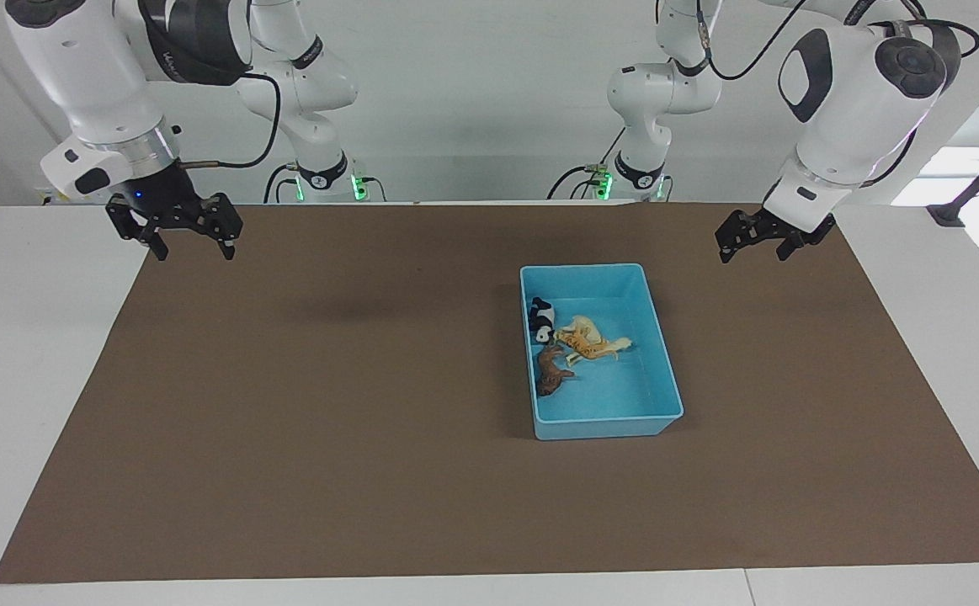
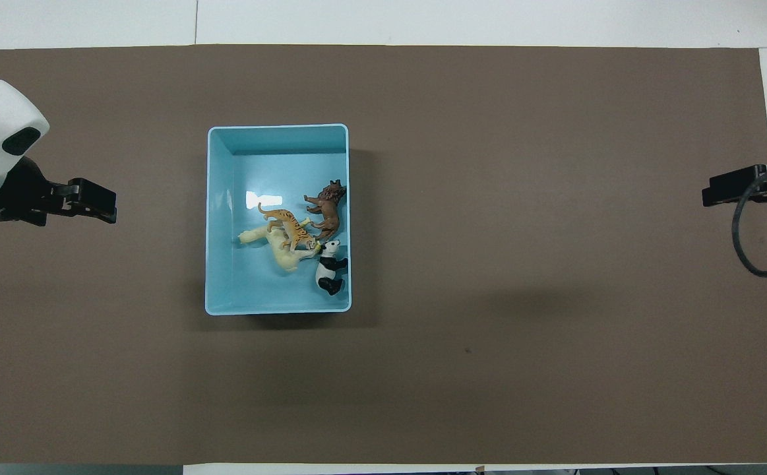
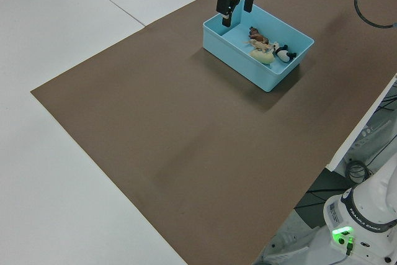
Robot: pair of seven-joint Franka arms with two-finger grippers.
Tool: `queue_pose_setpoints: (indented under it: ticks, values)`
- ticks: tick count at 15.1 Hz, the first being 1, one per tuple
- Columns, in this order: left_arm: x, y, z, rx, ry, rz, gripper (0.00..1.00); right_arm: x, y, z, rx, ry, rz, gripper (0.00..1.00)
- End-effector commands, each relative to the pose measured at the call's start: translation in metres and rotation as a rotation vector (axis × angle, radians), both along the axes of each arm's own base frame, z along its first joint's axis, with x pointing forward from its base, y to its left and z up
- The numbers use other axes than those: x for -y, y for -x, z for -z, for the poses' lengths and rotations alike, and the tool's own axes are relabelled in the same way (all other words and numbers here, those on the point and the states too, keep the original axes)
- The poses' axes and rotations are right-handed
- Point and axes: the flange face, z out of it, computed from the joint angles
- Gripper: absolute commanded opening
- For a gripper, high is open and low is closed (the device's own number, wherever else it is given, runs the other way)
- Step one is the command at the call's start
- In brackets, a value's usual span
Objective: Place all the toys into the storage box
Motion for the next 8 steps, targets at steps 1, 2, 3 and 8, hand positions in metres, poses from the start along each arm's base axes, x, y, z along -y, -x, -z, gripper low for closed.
queue_pose_setpoints:
  ticks: [1,2,3,8]
  values:
    - [-0.003,0.000,-0.005,0.016,-0.014,0.010,1.00,0.005,0.007,-0.004,0.008,0.028,0.010,1.00]
    - [-0.003,0.000,-0.005,0.016,-0.014,0.010,1.00,0.004,0.012,-0.007,-0.031,0.028,0.005,1.00]
    - [-0.003,0.000,-0.005,0.016,-0.014,0.010,1.00,-0.001,0.016,-0.011,-0.070,0.024,0.001,1.00]
    - [-0.003,0.000,-0.005,0.016,-0.014,0.010,1.00,0.006,0.017,-0.013,-0.086,0.016,0.016,1.00]
